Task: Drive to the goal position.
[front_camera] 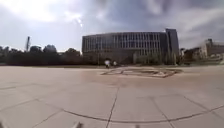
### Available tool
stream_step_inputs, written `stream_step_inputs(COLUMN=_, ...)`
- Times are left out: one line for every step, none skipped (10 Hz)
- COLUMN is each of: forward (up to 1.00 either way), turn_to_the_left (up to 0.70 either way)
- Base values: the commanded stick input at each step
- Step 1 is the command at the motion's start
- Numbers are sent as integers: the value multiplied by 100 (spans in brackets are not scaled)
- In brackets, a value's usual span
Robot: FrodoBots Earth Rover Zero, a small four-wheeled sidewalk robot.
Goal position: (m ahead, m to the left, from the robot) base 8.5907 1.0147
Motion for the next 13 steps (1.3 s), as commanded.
stream_step_inputs(forward=69, turn_to_the_left=-1)
stream_step_inputs(forward=69, turn_to_the_left=-1)
stream_step_inputs(forward=69, turn_to_the_left=-1)
stream_step_inputs(forward=69, turn_to_the_left=-1)
stream_step_inputs(forward=69, turn_to_the_left=-1)
stream_step_inputs(forward=69, turn_to_the_left=-1)
stream_step_inputs(forward=69, turn_to_the_left=-1)
stream_step_inputs(forward=69, turn_to_the_left=-1)
stream_step_inputs(forward=69, turn_to_the_left=-1)
stream_step_inputs(forward=69, turn_to_the_left=-1)
stream_step_inputs(forward=69, turn_to_the_left=-1)
stream_step_inputs(forward=69, turn_to_the_left=-1)
stream_step_inputs(forward=69, turn_to_the_left=-1)
